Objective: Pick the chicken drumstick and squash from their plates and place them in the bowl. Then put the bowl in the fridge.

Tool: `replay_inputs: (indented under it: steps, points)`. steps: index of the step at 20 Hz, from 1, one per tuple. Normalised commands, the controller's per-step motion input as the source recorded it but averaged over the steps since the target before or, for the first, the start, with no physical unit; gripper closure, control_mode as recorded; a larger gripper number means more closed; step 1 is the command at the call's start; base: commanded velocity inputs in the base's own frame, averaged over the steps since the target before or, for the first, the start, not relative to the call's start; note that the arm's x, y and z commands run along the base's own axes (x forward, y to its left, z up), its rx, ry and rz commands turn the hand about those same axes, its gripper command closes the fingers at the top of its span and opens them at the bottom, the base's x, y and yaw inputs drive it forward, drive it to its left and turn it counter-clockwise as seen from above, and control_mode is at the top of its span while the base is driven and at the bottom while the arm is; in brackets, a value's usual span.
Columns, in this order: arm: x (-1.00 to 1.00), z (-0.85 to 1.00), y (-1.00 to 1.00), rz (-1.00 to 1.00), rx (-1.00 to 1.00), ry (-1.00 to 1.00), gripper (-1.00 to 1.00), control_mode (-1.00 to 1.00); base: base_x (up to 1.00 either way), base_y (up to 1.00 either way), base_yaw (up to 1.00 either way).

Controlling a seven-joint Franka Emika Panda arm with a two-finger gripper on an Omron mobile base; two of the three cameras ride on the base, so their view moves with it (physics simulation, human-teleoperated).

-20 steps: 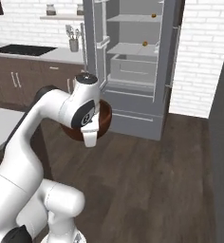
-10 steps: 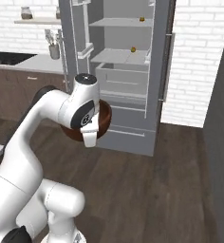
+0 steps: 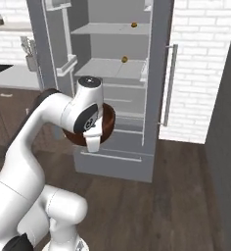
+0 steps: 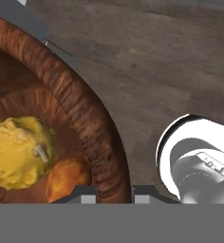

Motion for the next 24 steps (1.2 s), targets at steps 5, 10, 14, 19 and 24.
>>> replay_inputs:
  steps: [5, 10, 14, 19, 24]
  points:
    - [0.00, 0.00, 0.00, 0.00, 0.00, 0.00, 1.00, 1.00, 1.00, 0.35, -0.17]
    - [0.00, 0.00, 0.00, 0.00, 0.00, 0.00, 1.00, 1.00, 1.00, 0.28, -0.14]
    - [0.00, 0.00, 0.00, 0.00, 0.00, 0.00, 1.00, 1.00, 1.00, 0.15, -0.01]
    - [0.00, 0.00, 0.00, 0.00, 0.00, 0.00, 1.00, 1.00, 0.86, 0.00, 0.17]
    - [0.00, 0.00, 0.00, 0.00, 0.00, 0.00, 1.00, 1.00, 0.62, 0.00, 0.30]
